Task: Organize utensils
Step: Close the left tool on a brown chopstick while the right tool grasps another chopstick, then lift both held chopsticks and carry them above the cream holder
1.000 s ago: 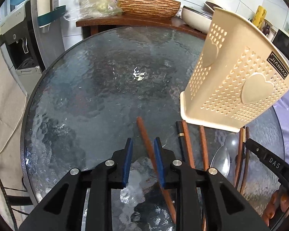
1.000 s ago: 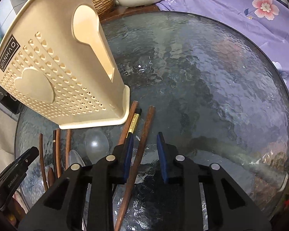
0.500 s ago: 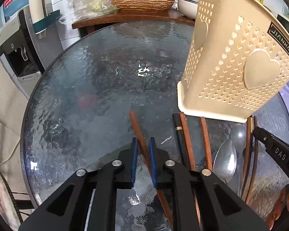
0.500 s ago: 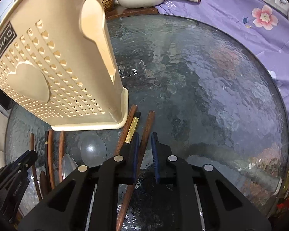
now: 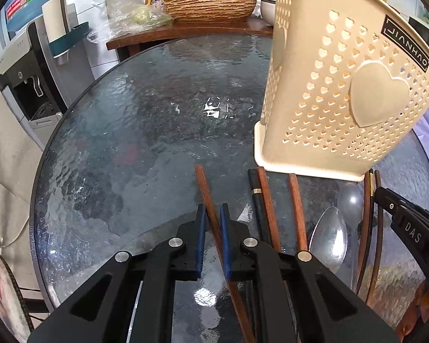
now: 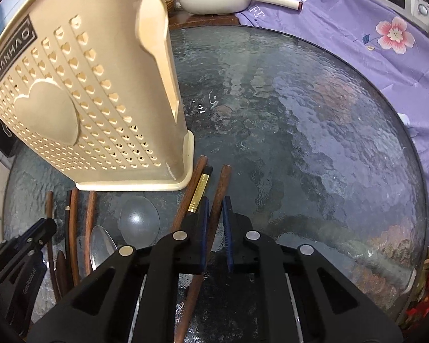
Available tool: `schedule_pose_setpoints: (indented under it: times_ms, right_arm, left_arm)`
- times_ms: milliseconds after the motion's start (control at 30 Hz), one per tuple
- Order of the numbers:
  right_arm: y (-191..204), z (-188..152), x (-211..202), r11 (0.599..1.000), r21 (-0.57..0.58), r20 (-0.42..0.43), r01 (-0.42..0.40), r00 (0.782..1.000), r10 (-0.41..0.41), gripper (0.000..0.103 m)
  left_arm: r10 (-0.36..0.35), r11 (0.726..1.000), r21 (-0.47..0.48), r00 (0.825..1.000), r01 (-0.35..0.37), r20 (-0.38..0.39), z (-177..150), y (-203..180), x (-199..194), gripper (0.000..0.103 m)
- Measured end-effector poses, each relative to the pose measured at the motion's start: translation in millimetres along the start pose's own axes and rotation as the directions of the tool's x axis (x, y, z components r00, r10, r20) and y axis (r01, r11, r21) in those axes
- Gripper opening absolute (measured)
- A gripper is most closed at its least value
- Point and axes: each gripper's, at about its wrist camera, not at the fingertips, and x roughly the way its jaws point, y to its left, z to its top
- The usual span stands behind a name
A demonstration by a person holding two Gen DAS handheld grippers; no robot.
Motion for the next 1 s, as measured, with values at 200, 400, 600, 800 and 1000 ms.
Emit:
schedule_pose_setpoints:
  times_ms: [200,400,600,800,1000]
  right_arm:
    - [-19.8,-1.6,-4.1,0.994,0.048,0.025,-0.096,0.995,0.095,0.008]
    - [-29.8,0.1,-21.0,0.984,0.045,0.079,-0.175,0.982,0.171,0.008]
    - [-38.0,4.5,-59.2,0.958,0.008,0.177,-0.287,0.943,0.281,0.008]
    - [-39.6,1.2,-106.3,0.938,-0.100,0.283,-0.331,0.895,0.346,0.008]
    - [-42.0,-8.1,-152.9,0.906,-0.208,0.344,-0.368,0.840,0.420,0.008]
  left_arm:
    - [-0.061,0.998,-0.028,0.998,0.061,0.006,1.5,2.7,-3.5,0.006]
    - [-0.111,0.993,-0.044,0.993,0.113,0.036,7.1,8.7,-15.8,0.006]
    - [-0.165,0.985,-0.035,0.982,0.169,0.094,13.8,17.4,-41.0,0.006]
    - [-0.230,0.972,-0.011,0.959,0.235,0.164,14.6,25.4,-78.7,0.006]
    - [-0.280,0.960,0.043,0.933,0.277,0.228,13.4,34.7,-116.1,0.006]
